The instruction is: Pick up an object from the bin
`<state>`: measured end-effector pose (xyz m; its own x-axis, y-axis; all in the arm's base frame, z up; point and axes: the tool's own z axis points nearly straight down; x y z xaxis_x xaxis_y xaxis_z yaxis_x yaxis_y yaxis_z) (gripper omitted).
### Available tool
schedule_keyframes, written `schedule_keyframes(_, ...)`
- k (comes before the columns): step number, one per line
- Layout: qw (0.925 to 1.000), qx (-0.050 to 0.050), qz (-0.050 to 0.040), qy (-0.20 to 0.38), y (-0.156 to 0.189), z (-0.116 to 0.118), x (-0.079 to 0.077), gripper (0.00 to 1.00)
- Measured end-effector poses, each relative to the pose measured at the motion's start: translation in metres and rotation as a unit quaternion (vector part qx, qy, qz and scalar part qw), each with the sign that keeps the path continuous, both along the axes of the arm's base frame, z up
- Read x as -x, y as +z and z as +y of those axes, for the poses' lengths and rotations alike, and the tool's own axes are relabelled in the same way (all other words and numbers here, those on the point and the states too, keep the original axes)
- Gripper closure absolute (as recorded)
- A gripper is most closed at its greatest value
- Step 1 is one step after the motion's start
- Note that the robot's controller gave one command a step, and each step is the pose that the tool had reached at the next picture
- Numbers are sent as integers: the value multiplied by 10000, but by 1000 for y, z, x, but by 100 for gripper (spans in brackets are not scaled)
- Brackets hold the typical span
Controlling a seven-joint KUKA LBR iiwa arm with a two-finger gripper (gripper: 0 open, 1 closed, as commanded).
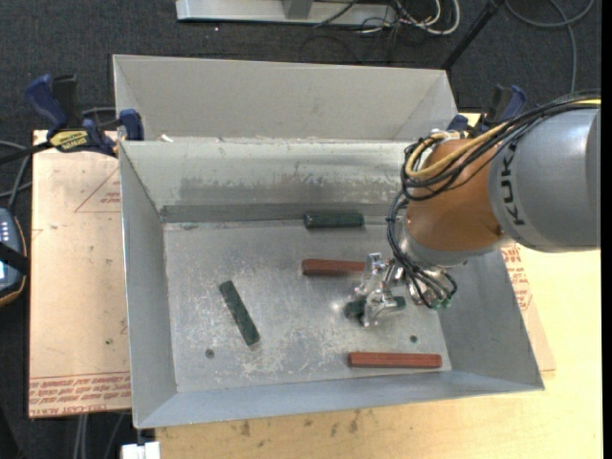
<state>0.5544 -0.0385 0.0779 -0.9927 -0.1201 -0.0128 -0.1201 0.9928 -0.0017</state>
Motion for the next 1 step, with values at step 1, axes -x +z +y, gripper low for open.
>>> schedule_keyframes(1, 9998, -2, 7, -175, 188, 3, 10, 100)
